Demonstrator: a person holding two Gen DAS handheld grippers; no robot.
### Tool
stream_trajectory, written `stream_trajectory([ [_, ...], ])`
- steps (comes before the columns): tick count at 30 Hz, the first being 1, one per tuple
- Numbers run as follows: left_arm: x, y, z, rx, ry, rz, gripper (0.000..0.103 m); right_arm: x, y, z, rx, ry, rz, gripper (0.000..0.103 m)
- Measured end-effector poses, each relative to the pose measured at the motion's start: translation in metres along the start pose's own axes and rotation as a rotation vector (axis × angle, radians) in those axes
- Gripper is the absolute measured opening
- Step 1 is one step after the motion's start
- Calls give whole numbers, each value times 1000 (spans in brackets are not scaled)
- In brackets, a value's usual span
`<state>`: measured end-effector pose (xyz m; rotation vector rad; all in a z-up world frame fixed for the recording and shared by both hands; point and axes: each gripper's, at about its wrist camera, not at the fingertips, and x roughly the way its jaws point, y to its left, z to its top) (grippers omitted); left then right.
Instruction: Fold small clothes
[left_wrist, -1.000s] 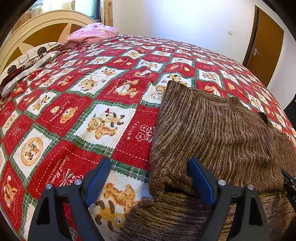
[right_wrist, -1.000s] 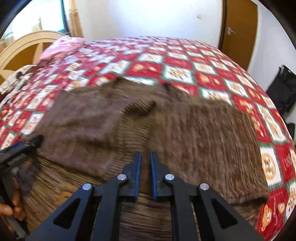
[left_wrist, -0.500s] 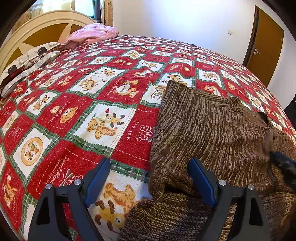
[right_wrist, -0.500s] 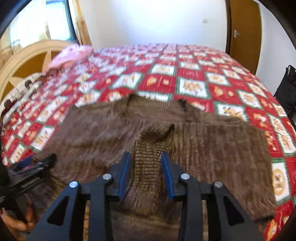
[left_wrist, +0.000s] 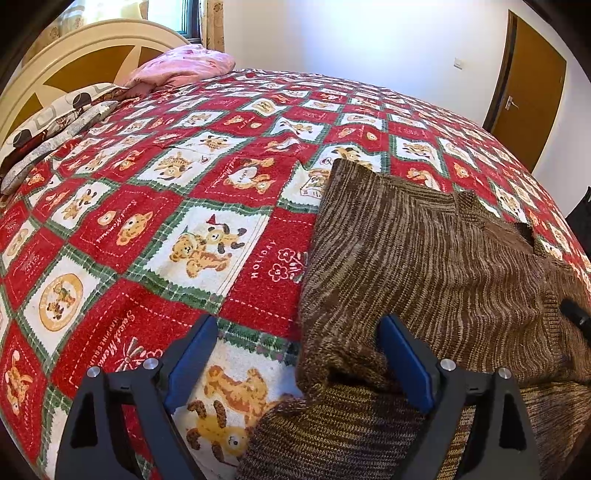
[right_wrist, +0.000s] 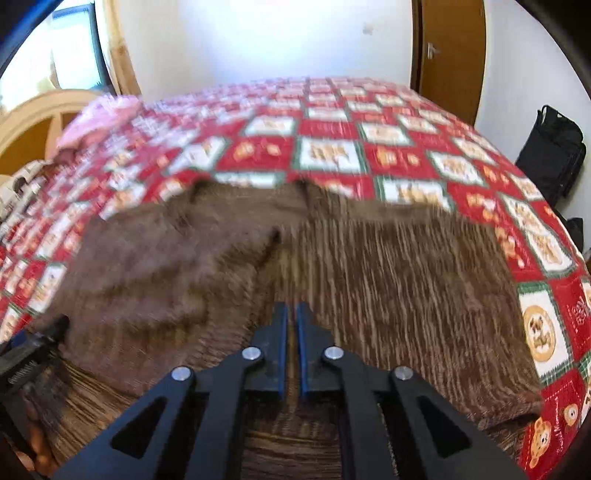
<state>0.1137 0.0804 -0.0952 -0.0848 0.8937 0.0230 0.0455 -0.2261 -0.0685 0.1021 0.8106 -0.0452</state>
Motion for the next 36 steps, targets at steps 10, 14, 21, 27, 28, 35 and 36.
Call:
stream_trajectory([
  [10, -53, 38, 7, 69, -62, 15, 91, 12, 10, 6, -19, 76, -91, 43],
  [14, -105, 82, -1, 131, -161, 71, 91, -53, 2, 3, 41, -24, -6, 49],
  [21, -138, 113, -48, 209, -121, 71, 91, -131, 35, -32, 33, -76, 118, 57],
  [27, -149, 108, -90, 245, -43, -17, 91, -148, 72, -71, -14, -17, 241, 57],
  [28, -151, 108, -96, 248, -30, -37, 91, -150, 83, -79, -47, -8, 259, 57],
  [35, -171, 119, -143, 215, 55, -224, 91, -165, 119, -122, -119, 15, 337, 57],
  [36, -172, 119, -151, 214, 81, -252, 91, -167, 121, -125, -118, 13, 339, 57],
])
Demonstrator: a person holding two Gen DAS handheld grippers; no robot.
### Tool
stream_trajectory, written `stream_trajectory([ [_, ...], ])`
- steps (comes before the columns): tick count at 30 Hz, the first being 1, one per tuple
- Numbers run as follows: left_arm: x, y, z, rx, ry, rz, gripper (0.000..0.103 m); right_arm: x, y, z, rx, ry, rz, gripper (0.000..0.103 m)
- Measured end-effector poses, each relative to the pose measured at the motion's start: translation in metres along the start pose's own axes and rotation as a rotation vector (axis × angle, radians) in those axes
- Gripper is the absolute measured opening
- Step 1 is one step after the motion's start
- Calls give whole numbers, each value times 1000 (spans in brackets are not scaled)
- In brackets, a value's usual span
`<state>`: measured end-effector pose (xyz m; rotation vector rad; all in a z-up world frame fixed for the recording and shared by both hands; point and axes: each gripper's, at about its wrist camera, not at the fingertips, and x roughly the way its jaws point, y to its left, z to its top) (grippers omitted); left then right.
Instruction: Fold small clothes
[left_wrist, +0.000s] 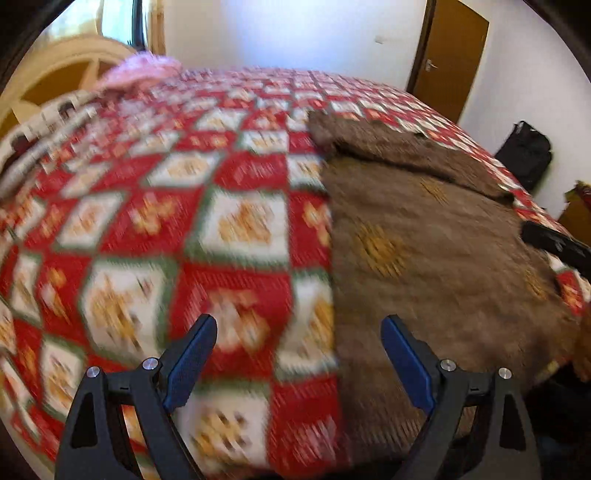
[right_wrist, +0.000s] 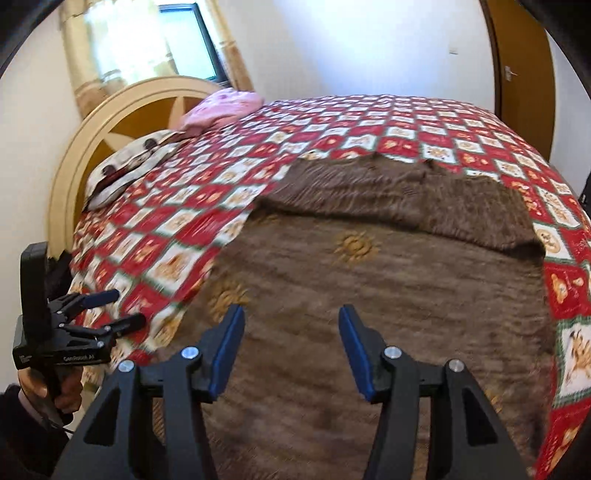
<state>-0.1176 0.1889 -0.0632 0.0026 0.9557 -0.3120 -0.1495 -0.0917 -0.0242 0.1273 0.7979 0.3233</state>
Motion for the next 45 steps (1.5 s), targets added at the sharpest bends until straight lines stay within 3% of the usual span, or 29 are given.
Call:
stream_trajectory([
  [6, -7, -22, -34, 48, 24, -112, 91, -10, 14, -5, -6, -24, 21, 57],
  [10, 1, -33, -35, 61, 44, -99, 89, -16, 25, -10, -25, -40, 38, 57],
  [12, 4, -30, -37, 36, 61, -121, 80, -18, 29, -14, -35, -44, 44, 57],
  [16, 1, -33, -41, 54, 52, -80, 56, -17, 32, -20, -39, -35, 59, 57],
  [18, -1, -34, -45, 57, 59, -81, 53, -18, 32, -20, -35, -33, 67, 57],
  [20, -7, -34, -50, 60, 63, -84, 52, -18, 35, -20, -39, -36, 72, 57],
  [24, -14, -33, -58, 34, 103, -171, 52, -20, 40, -21, -52, -40, 91, 57],
  [32, -9, -27, -54, -62, 84, -222, 51, -20, 41, -25, -44, -41, 115, 57],
  [34, -7, -30, -55, -55, 85, -201, 20, -21, 42, -25, -50, -40, 122, 57],
  [39, -8, -28, -50, -75, 72, -177, 7, -13, 49, -29, -85, -2, 166, 57],
  [43, -15, -29, -30, -99, 40, -217, 5, -6, 54, -35, -106, 40, 226, 57],
  [45, -21, -34, -15, -88, 10, -243, 5, -5, 58, -36, -120, 50, 247, 65],
])
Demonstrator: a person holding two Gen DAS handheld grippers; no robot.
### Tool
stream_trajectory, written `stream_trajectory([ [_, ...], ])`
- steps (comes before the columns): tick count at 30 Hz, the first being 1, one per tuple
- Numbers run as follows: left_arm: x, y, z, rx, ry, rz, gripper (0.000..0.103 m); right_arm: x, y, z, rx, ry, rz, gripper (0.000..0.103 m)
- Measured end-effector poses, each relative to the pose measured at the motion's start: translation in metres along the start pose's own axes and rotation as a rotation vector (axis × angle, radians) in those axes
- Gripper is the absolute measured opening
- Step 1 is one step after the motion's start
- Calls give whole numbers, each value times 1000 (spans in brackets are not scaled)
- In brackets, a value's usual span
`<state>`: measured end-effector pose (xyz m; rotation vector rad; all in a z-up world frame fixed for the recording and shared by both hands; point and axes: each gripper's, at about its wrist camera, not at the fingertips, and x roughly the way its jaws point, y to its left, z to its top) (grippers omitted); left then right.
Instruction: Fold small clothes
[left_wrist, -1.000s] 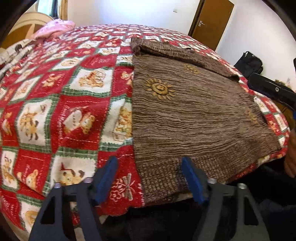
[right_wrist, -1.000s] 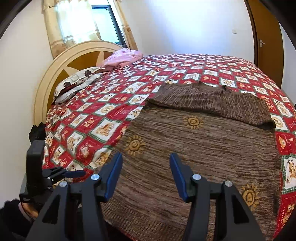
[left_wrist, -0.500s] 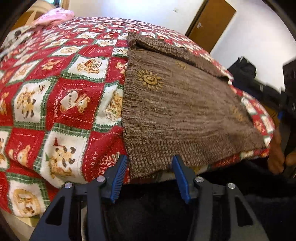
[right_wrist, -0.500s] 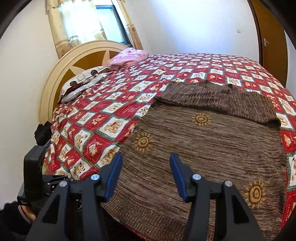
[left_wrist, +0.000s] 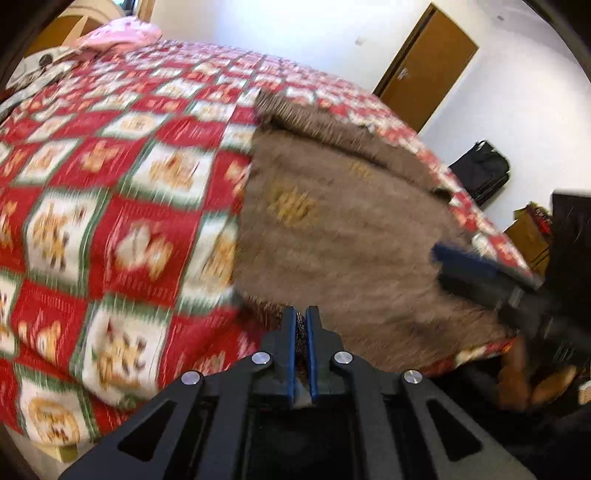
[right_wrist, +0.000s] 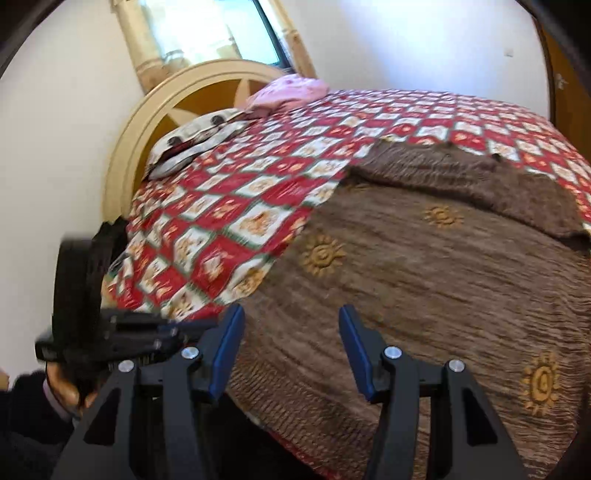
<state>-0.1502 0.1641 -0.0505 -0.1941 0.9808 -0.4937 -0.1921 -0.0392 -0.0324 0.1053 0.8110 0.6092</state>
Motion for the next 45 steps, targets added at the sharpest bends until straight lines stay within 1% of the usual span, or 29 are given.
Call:
stream_trajectory([
  [2, -4, -8, 12, 26, -21, -25, 5, 1, 6, 0, -33, 0, 13, 70],
  [5, -7, -16, 25, 81, -36, -7, 5, 3, 16, -2, -92, 9, 33, 73],
  [6, -7, -15, 28, 83, -34, -24, 5, 5, 21, -4, -119, 20, 40, 75],
  [8, -8, -12, 30, 73, -33, -45, 5, 10, 26, -6, -151, 29, 52, 76],
  [10, -7, -12, 33, 73, -34, -44, 5, 20, 31, -7, -166, 40, 76, 77],
  [13, -5, -17, 38, 78, -38, -67, 5, 47, 40, -9, -195, 109, 103, 77],
  [14, -5, -19, 41, 93, -41, -59, 5, 56, 42, -10, -206, 131, 117, 74],
  [15, -8, -22, 44, 124, -50, -15, 5, 64, 42, -12, -209, 154, 113, 67],
  [16, -10, -21, 47, 138, -63, 12, 5, 72, 41, -14, -205, 187, 94, 62],
  [17, -17, -17, 51, 147, -81, 34, 5, 75, 39, -15, -196, 209, 96, 59],
  [19, -28, -5, 54, 145, -95, 62, 5, 71, 36, -18, -180, 215, 133, 59],
  [21, -36, 9, 53, 127, -98, 106, 5, 67, 39, -19, -192, 202, 146, 59],
  [23, -41, 24, 50, 92, -98, 152, 5, 66, 48, -21, -229, 197, 160, 59],
  [26, -47, 42, 41, 41, -102, 209, 5, 74, 63, -25, -292, 231, 174, 59],
  [28, -50, 51, 36, 16, -110, 226, 6, 81, 74, -27, -327, 248, 178, 59],
  [31, -51, 56, 39, 9, -107, 250, 6, 91, 85, -29, -382, 252, 160, 59],
  [34, -55, 55, 40, 22, -127, 243, 6, 99, 94, -33, -456, 229, 100, 58],
  [35, -56, 53, 39, 35, -133, 241, 6, 98, 96, -35, -475, 223, 81, 52],
  [36, -55, 52, 39, 45, -135, 245, 6, 98, 95, -35, -483, 218, 54, 35],
  [38, -53, 47, 38, 78, -134, 261, 6, 99, 83, -29, -434, 228, 48, 13],
  [39, -51, 44, 37, 98, -129, 270, 6, 97, 73, -24, -370, 234, 77, 9],
  [40, -49, 42, 36, 112, -122, 271, 6, 93, 60, -19, -294, 233, 111, 8],
  [42, -42, 37, 35, 146, -98, 258, 6, 85, 42, -11, -197, 217, 144, 7],
  [45, -29, 28, 35, 209, -78, 236, 6, 65, -2, 5, 23, 172, 283, 7],
])
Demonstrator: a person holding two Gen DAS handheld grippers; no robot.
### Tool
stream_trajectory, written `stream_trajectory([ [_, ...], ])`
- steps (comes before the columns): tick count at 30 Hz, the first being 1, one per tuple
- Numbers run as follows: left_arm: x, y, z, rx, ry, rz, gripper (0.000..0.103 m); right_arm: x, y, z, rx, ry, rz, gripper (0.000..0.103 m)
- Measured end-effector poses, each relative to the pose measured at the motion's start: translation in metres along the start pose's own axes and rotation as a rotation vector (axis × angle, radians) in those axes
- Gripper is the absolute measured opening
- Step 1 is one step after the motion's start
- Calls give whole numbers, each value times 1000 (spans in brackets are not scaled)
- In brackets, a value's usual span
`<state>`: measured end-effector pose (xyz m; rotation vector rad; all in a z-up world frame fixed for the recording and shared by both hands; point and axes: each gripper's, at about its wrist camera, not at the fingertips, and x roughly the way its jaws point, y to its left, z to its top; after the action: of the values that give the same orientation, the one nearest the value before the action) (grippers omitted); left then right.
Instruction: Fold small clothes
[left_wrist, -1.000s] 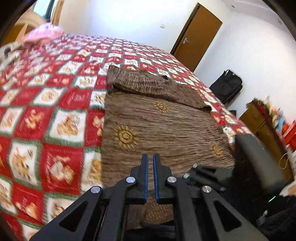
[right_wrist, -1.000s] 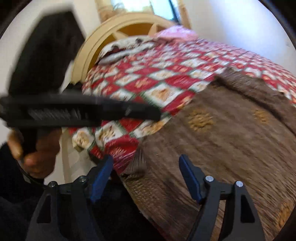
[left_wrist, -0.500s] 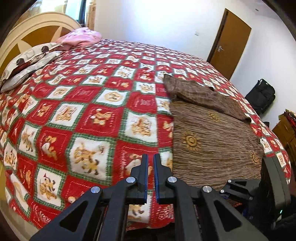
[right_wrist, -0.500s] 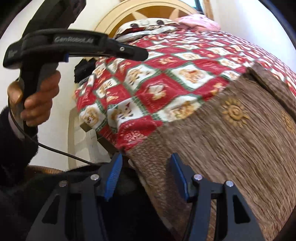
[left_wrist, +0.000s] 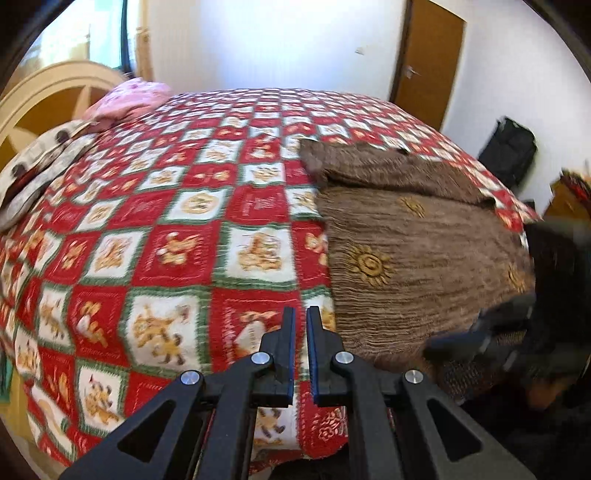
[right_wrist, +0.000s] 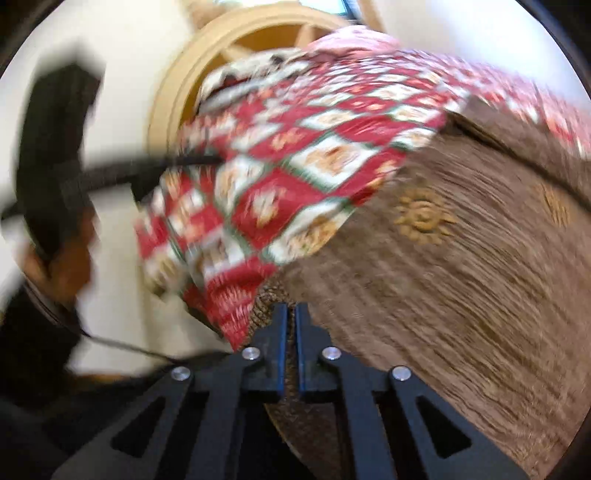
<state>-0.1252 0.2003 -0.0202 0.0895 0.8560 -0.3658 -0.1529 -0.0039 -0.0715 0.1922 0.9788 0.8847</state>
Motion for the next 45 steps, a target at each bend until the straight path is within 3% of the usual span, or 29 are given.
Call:
stream_trajectory([
  [2, 4, -10, 2, 62, -23, -48, 6, -15, -18, 6, 86, -34, 53, 7],
  [5, 10, -25, 4, 199, -37, -136, 6, -30, -34, 16, 148, -76, 56, 7],
  [9, 27, -49, 8, 385, 12, -215, 6, -36, -49, 24, 192, -93, 56, 7],
  [17, 28, -86, 3, 744, -49, -297, 6, -36, -59, 34, 215, -66, 79, 7],
  [21, 44, -99, -1, 891, -5, -305, 6, -37, -66, 39, 220, -65, 88, 7],
  [25, 53, -99, 5, 896, -8, -284, 6, -40, -71, 39, 208, -52, 20, 7],
  [29, 52, -93, 7, 871, -12, -299, 6, -43, -78, 32, 217, -49, -46, 14],
  [31, 55, -92, 5, 858, 4, -301, 6, -35, -80, 29, 226, -11, -39, 26],
  [33, 57, -89, 4, 821, 16, -307, 6, -23, -78, 24, 208, 34, -58, 48],
  [34, 57, -88, 3, 803, 18, -311, 6, -18, -75, 22, 189, 53, -70, 50],
  [39, 58, -81, -3, 735, 21, -306, 6, 9, -58, 12, 70, 150, -131, 45],
  [41, 61, -83, -7, 762, 34, -285, 6, 16, -51, 9, 12, 183, -139, 11],
  [45, 61, -86, -6, 783, 13, -238, 6, -1, -48, 15, -11, 133, -120, 11],
])
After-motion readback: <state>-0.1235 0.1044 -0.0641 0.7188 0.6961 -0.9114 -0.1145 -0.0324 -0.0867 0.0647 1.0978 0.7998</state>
